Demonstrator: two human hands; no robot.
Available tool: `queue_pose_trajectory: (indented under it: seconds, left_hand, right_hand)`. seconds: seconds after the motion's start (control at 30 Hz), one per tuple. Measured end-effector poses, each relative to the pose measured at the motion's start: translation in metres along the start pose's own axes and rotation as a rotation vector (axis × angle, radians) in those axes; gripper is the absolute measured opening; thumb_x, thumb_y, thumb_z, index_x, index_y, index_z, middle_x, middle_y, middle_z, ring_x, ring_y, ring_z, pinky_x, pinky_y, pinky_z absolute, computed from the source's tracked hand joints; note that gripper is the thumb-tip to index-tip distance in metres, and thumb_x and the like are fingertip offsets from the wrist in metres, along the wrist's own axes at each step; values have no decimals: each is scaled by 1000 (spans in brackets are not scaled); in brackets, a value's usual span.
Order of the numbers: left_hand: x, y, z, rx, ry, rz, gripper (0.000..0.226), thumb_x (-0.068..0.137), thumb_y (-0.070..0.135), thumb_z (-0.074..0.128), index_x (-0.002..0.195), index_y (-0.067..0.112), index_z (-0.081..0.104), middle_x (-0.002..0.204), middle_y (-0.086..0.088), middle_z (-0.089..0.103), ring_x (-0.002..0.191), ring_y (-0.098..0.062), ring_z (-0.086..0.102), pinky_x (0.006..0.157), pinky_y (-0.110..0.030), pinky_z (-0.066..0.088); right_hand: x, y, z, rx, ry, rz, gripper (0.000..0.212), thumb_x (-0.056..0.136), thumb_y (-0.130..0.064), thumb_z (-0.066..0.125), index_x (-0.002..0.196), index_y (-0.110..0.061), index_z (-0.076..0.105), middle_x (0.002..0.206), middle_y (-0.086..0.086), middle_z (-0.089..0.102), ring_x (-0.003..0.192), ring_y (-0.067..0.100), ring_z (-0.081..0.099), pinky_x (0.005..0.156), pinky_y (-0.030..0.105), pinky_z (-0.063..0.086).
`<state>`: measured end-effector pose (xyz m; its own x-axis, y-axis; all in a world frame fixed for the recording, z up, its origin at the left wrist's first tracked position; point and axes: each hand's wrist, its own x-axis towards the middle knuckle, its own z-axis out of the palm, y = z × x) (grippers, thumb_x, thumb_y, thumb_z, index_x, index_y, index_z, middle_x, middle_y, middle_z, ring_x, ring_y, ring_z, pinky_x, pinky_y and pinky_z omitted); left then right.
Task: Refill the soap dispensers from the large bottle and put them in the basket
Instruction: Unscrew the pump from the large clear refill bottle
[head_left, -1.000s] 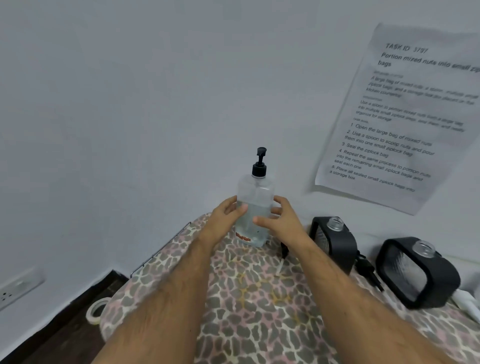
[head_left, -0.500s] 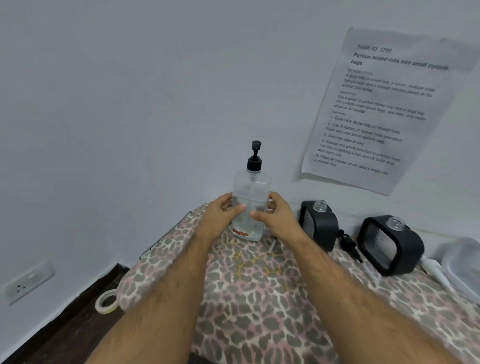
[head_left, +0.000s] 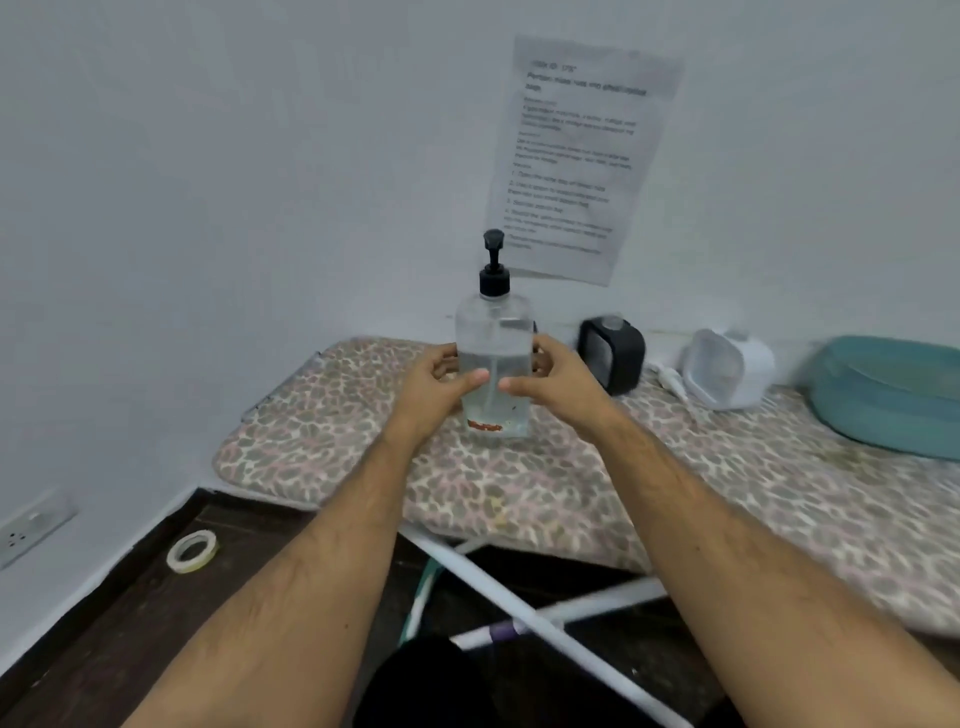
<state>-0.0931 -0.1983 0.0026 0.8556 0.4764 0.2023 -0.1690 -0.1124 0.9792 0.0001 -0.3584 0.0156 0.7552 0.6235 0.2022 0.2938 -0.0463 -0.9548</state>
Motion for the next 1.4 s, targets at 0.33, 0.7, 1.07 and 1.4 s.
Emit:
queue_pose_trajectory:
  seconds: [0.33,0.7,1.07,1.4]
  left_hand:
    - [-51,-3,102,-4,-148,-21,39,82,14,79,115,18,59,118,-7,67,110,-21,66,78,-38,61]
    - [-54,-14,171,-3,-233,-37,51,78,14,82,123,10,59,117,-4,67,107,-16,66,76,-31,60]
    - [-47,-29,187,4,-259,-49,50,76,21,84,121,16,61,116,-1,70,106,-13,67,91,-41,58]
    - [-22,56,187,-122,-224,120,40,93,31,67,128,13,61,123,0,67,114,-8,62,95,-19,50]
  right_hand:
    - [-94,14,-89,-39,91,48,67,67,-22,84,128,-19,58,119,6,68,110,23,66,93,47,56]
    - [-122,40,-148,-6,182,113,61,79,-3,78,134,-19,56,118,7,70,111,23,66,97,48,54]
    - [-126,58,-157,11,197,89,61,81,-10,76,137,-21,55,122,4,69,114,22,65,99,50,52]
    - [-103,3,-142,126,514,-28,42,102,-50,38,134,-29,55,137,-7,56,126,12,53,111,44,40]
